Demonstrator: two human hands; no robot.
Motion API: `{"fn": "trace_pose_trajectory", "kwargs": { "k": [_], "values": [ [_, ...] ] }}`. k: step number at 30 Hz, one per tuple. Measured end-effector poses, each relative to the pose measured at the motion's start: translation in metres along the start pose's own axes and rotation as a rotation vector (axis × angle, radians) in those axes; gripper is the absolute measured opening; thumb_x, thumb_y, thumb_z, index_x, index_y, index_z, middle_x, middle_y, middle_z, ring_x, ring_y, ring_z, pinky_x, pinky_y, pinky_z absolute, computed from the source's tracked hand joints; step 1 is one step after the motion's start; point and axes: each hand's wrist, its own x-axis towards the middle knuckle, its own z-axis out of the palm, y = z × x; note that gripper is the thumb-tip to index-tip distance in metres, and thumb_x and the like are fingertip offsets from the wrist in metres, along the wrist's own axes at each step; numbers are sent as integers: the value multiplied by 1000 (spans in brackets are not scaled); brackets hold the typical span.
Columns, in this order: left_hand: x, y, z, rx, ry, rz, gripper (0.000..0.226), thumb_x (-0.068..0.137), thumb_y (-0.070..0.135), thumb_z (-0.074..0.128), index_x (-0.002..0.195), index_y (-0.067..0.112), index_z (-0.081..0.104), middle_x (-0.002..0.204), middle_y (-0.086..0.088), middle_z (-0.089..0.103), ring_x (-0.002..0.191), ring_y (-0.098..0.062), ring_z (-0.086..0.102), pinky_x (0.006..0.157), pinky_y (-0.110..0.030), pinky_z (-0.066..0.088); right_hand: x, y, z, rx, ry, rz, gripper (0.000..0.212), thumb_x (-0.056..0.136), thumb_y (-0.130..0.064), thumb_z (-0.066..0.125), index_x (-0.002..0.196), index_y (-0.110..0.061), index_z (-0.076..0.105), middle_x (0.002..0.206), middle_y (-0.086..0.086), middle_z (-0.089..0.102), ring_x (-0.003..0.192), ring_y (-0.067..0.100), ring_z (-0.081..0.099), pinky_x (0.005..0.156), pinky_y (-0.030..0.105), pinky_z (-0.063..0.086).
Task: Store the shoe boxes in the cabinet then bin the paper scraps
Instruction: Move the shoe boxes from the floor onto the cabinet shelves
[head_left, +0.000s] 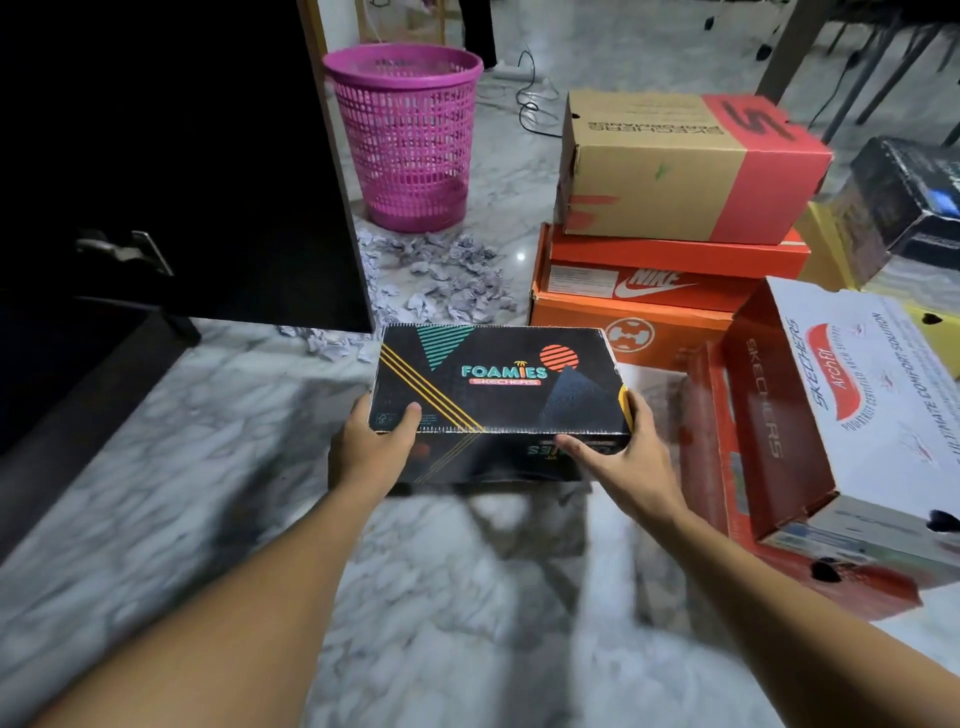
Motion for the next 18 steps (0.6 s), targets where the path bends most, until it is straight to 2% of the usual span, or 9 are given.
{"fn": "trace_pose_trajectory", "kwargs": {
  "k": [2, 4, 5, 9, 12, 13, 14, 15, 18],
  "values": [
    [-1, -1, -19, -51, 19, 12, 28, 80, 55, 60, 97, 33, 59, 66, 13, 73, 74, -9, 70, 72, -31, 55, 5, -13, 8, 7, -16, -36, 76, 69, -42, 87, 127, -37, 38, 110, -35, 52, 93, -24, 50, 76, -4, 35],
    [-1, -1, -43, -73, 41, 20, 30, 76, 57, 60, 95, 35, 61, 68, 11, 74, 70, -13, 73, 76, -43, 58, 9, -30, 19, 22, -37, -76, 91, 66, -48, 87, 139, -27, 37, 121, -23, 54, 106, -11, 51, 87, 6, 37],
    [-1, 0, -58, -45, 54, 25, 29, 77, 57, 60, 95, 34, 61, 67, 10, 74, 69, -11, 73, 76, -42, 58, 11, -40, 25, 39, -55, -90, 97, 66, -48, 87, 144, -25, 33, 125, -20, 52, 110, -5, 51, 90, 12, 38],
    [-4, 12, -124, 23, 187, 9, 32, 74, 65, 56, 90, 38, 63, 64, 14, 72, 72, -13, 70, 73, -36, 58, 19, -90, 55, 122, -144, -161, 93, 65, -47, 87, 139, -24, 37, 118, -14, 60, 101, 3, 61, 77, 6, 44],
    [-15, 30, -176, 14, 282, 15, 21, 87, 48, 63, 75, 34, 53, 64, 18, 60, 69, 4, 56, 68, -12, 44, 20, -133, 81, 191, -198, -217, 96, 59, -55, 87, 136, -24, 40, 118, -11, 63, 102, 5, 64, 87, 23, 51],
    [-19, 36, -193, 0, 316, 21, 20, 90, 42, 63, 77, 31, 51, 72, 21, 55, 70, 4, 52, 66, -10, 40, 20, -148, 89, 216, -219, -221, 98, 57, -57, 86, 136, -22, 40, 120, -10, 63, 103, 6, 65, 89, 26, 51],
    [-18, 39, -211, -1, 355, 36, 17, 90, 39, 64, 83, 27, 54, 80, 21, 54, 77, 0, 55, 71, -15, 41, 20, -164, 97, 231, -244, -222, 100, 56, -58, 86, 136, -21, 40, 120, -10, 63, 104, 7, 65, 90, 28, 52],
    [-22, 44, -230, -5, 404, 59, 17, 88, 38, 66, 89, 22, 60, 89, 15, 63, 86, -7, 61, 77, -22, 46, 20, -182, 104, 233, -272, -233, 100, 56, -60, 87, 135, -21, 41, 120, -10, 64, 104, 7, 65, 90, 30, 53],
    [-21, 48, -284, -97, 559, 86, 30, 84, 38, 70, 101, 14, 68, 96, 0, 71, 93, -21, 67, 85, -33, 52, 25, -242, 127, 242, -356, -276, 98, 53, -63, 88, 128, -20, 42, 115, -7, 66, 100, 6, 66, 89, 34, 56]
  ]
}}
